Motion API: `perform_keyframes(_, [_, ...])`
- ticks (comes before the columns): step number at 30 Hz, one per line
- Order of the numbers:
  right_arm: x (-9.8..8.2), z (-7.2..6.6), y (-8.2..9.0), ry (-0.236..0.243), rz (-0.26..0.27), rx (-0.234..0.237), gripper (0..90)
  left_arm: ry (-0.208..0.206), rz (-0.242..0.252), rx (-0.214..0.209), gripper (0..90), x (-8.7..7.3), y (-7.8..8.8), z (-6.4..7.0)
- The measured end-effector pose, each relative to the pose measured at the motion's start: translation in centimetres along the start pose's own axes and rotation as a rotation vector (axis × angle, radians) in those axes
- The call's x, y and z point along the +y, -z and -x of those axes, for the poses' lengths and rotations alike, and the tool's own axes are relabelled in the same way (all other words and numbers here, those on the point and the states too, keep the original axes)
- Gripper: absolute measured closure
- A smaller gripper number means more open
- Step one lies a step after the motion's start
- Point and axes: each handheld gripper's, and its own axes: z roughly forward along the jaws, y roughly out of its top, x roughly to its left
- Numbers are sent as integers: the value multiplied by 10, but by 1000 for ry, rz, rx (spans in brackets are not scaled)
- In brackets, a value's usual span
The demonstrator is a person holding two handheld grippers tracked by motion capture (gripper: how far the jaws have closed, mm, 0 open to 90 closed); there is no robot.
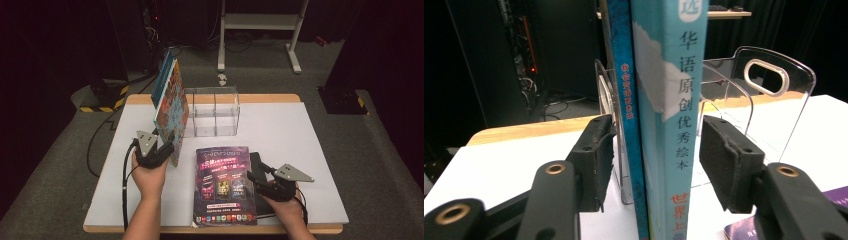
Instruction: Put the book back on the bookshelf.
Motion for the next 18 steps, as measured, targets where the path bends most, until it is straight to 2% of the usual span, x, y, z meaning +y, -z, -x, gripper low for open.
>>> perform_keyframes(2, [0,0,0,-1,0,0,410,0,2,-7,436,1,2,-1])
perform_keyframes(5, [0,0,0,0,0,0,410,5,-22,-17,386,1,3,-2])
perform_keyframes(12, [0,0,0,3,-4,1,410,-30,-77,-44,288,-1,13,-3])
perform_keyframes(18, [0,-1,0,6,-5,-3,410,-29,-105,-77,252,-5,24,-6])
